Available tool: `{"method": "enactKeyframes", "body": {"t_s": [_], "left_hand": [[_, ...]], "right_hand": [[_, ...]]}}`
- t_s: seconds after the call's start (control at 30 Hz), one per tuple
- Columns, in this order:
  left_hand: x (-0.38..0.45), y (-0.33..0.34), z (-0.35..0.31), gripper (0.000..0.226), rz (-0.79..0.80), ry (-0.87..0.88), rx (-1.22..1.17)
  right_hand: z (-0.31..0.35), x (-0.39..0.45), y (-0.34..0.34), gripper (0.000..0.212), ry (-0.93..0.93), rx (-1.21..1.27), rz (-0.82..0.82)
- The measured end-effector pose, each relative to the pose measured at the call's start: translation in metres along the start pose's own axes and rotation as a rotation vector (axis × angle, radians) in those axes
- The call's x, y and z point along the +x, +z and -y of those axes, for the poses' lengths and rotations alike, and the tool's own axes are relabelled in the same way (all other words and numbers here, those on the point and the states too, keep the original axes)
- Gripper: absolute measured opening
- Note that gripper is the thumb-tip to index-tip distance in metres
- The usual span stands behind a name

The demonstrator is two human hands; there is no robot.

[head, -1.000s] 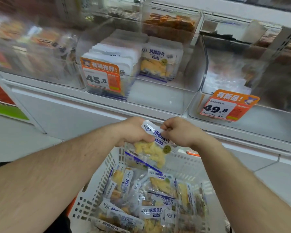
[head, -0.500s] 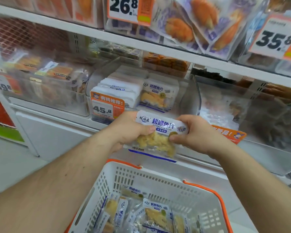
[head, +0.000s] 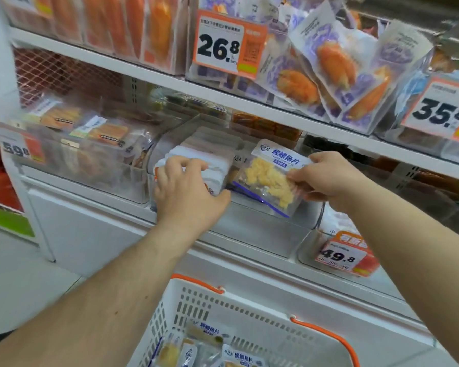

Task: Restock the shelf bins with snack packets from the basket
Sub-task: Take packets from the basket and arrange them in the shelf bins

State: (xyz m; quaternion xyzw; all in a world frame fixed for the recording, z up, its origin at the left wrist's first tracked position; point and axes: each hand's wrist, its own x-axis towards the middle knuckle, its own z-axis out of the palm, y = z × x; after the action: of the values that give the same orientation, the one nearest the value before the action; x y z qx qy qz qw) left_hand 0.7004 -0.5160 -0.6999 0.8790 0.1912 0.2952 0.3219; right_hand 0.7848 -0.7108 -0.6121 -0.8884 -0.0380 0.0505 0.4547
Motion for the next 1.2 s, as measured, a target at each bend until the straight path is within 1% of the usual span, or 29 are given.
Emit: {"method": "enactKeyframes", "body": {"t_s": [0.1,0.2,0.23,0.33,0.4,0.47,0.6,0.8,0.97,1.1,1.2], "left_hand": [[0.0,0.006,0.004,0.077,0.029,-0.052,0.074],[0.0,0.013,0.008,0.088,0.057,-0.062,0.104],[0.001,0.015,0.009,0.091,0.059,-0.059,0.111],[0.002,0.019,0.01,0.094,0.051,-0.034,0.138],[0.003,0.022,0.01,0.095,0.068,-0.031,0.145],[0.003,0.025,0.01,0.094,0.081,-0.024,0.151],[0.002,0.03,0.009,0.092,0.083,-0.011,0.175],[0.002,0.032,0.008,0.091,0.072,-0.008,0.176],[0.002,0.031,0.007,0.091,0.088,-0.016,0.184],[0.001,0.03,0.006,0.091,0.079,-0.01,0.215],[-0.001,0.028,0.004,0.088,0.053,0.029,0.22]], "right_hand": [[-0.002,0.027,0.019,0.023,0.006,-0.071,-0.045],[-0.01,0.053,0.039,0.039,0.031,-0.257,-0.091],[-0.013,0.06,0.045,0.041,0.031,-0.318,-0.099],[-0.023,0.078,0.058,0.032,0.006,-0.462,-0.104],[-0.028,0.089,0.064,0.023,-0.015,-0.51,-0.117],[-0.033,0.097,0.068,0.022,-0.024,-0.547,-0.135],[-0.045,0.11,0.073,0.022,-0.029,-0.517,-0.172],[-0.052,0.116,0.072,0.042,-0.005,-0.454,-0.225],[-0.052,0.115,0.072,0.04,-0.001,-0.438,-0.255],[-0.048,0.108,0.07,0.054,0.014,-0.461,-0.283],[-0.042,0.096,0.068,0.056,0.024,-0.443,-0.347]]}}
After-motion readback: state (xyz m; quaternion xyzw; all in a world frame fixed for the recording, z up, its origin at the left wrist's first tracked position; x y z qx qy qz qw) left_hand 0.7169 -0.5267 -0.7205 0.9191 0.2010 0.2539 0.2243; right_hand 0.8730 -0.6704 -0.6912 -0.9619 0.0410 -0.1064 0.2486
